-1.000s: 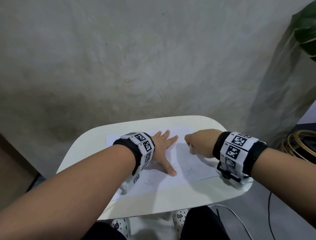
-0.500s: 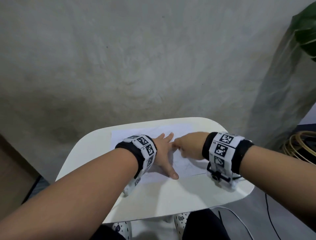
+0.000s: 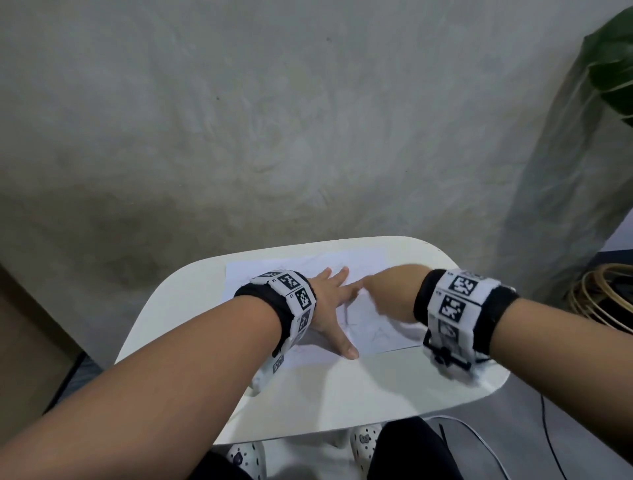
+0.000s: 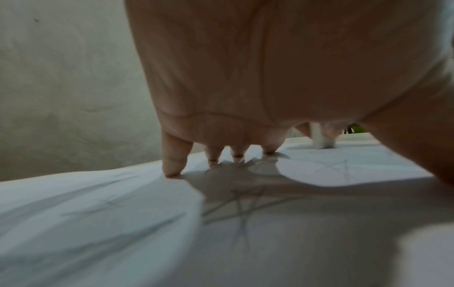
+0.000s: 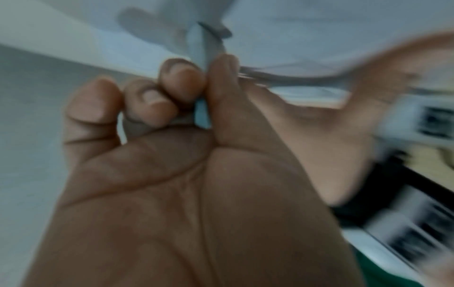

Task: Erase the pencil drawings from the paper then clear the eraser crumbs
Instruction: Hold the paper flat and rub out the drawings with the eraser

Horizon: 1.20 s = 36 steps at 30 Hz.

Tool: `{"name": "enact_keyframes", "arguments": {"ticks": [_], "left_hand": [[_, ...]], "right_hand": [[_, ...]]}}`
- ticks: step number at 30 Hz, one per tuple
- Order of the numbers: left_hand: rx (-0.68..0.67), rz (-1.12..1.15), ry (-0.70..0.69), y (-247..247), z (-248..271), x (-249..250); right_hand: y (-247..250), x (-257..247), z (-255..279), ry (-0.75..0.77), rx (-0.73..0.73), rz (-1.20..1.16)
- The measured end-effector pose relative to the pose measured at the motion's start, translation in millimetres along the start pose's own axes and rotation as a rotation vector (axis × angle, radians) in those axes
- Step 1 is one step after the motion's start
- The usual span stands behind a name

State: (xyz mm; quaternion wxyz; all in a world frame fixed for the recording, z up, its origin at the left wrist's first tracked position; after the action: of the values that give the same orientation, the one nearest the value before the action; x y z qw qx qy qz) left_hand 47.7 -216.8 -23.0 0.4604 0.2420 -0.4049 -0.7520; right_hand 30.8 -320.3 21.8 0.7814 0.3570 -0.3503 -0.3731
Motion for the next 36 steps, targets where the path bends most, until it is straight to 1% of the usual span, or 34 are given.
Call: {"name": "enact_keyframes", "arguments": {"ticks": [1,3,5,7,8,9,10,12,14,16,17,18,20,22,24,25,26,28,30,31,33,34,36], "left_hand": [[0.000,0.006,-0.003,0,0,0],[-0.005,-0.003,-0.006,1,-1,0],[-0.013,-0.020,-0.001,0,-2,-1],[-0.009,-0.020,0.009,0,-2,1],[-0.001,-0.022,0.013,0,-1,2],[0.007,-0.027,0.015,0,0,3],[0.011,-0.029,0.014,0,0,2],[-0.001,-0.023,0.007,-1,-2,0],[-0.012,-0.024,0.006,-2,-3,-2],[-0.006,-0.032,0.013,-1,-3,-2],[-0.003,-0.036,0.015,-2,-3,-1],[0.000,-0.037,0.014,-2,-4,-1],[-0.003,-0.032,0.007,-3,-6,-3],[-0.002,-0.025,0.006,-3,-6,-4],[-0.003,-0.035,0.011,-3,-5,-2],[0.000,-0.046,0.013,-3,-4,-1],[0.005,-0.051,0.013,-2,-3,0],[-0.002,-0.043,0.006,-2,-3,0],[-0.014,-0.035,0.008,-2,-4,-2],[-0.015,-0.035,0.012,-2,-4,-2],[-0.009,-0.034,0.022,-2,-4,-1],[-0.006,-0.033,0.021,-1,-3,-1],[-0.006,-0.034,0.009,-1,-3,0]], "right_hand": [[-6,-10,5,0.043,-0.048,0.012],[-9,-12,6,0.087,-0.034,-0.059],[-4,-3,8,0.036,0.010,-0.097],[-6,-8,11,0.010,0.026,-0.022],[-10,-16,12,0.033,0.024,0.009],[-13,-24,12,0.089,0.022,0.019],[-14,-27,14,0.107,0.018,-0.017],[-8,-13,12,0.045,0.028,-0.111],[-2,-3,14,-0.009,0.071,-0.079],[-4,-14,19,0.053,0.073,-0.050],[-10,-22,22,0.106,0.047,-0.041],[-12,-23,22,0.121,0.020,-0.064],[-8,-8,16,0.052,0.025,-0.116],[-4,0,14,-0.003,0.079,-0.082],[-7,-11,14,0.060,0.089,-0.061],[-10,-19,18,0.110,0.057,-0.041],[-12,-21,18,0.126,0.029,-0.026],[-7,-11,14,0.067,0.017,-0.034],[-3,-8,15,0.026,0.048,0.037],[-3,-13,17,0.040,0.055,0.054],[-10,-26,19,0.119,0.039,0.035],[-11,-24,17,0.123,0.025,0.018],[-7,-10,12,0.045,0.032,0.008]]}}
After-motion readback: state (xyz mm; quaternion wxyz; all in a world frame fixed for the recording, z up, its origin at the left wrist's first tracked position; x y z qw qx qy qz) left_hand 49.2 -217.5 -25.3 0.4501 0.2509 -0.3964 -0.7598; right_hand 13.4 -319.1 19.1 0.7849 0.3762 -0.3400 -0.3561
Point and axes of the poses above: each hand's wrist, its own z-axis away from the middle knuckle, its own y-axis out of the back of the hand, x = y × z, the point moved 6 cm from there along -z, towards the middle knuckle, and after that the axes turned 2 degrees about -x, right-handed, at the moved point
